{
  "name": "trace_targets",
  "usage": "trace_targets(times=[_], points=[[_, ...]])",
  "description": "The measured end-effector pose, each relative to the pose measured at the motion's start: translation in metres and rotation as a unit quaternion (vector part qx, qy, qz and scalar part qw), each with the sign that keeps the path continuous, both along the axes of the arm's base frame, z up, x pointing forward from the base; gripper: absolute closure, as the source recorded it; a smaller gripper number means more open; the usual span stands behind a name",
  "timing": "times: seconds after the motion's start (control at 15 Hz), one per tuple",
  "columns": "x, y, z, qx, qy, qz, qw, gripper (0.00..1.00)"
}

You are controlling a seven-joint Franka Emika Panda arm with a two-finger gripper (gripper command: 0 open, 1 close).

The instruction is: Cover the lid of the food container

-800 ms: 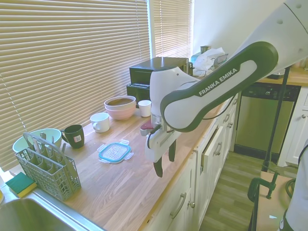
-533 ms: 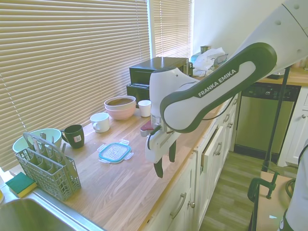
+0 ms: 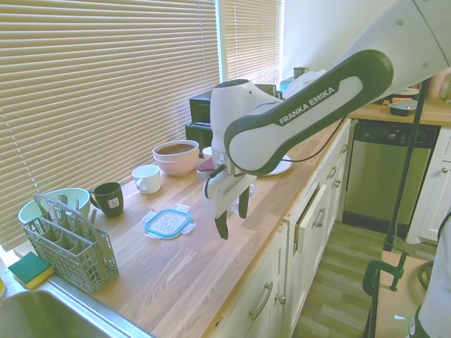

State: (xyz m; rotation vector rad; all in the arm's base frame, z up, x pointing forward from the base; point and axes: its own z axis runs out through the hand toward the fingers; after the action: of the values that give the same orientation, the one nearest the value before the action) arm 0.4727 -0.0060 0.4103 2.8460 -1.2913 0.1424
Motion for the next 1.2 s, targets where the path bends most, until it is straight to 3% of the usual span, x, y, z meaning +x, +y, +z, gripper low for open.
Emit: trace_targets(times=[0.6, 0.87, 1.2], points=[[0.086, 0.001, 0.007, -0.050, -0.002, -0.015, 0.9986, 0.00], [0.116, 0.025, -0.008, -0.090, -0.004, -0.023, 0.9957, 0.00], [0.158, 0.058, -0.023, -0.111, -0.008, -0.012, 0.9937, 0.00]])
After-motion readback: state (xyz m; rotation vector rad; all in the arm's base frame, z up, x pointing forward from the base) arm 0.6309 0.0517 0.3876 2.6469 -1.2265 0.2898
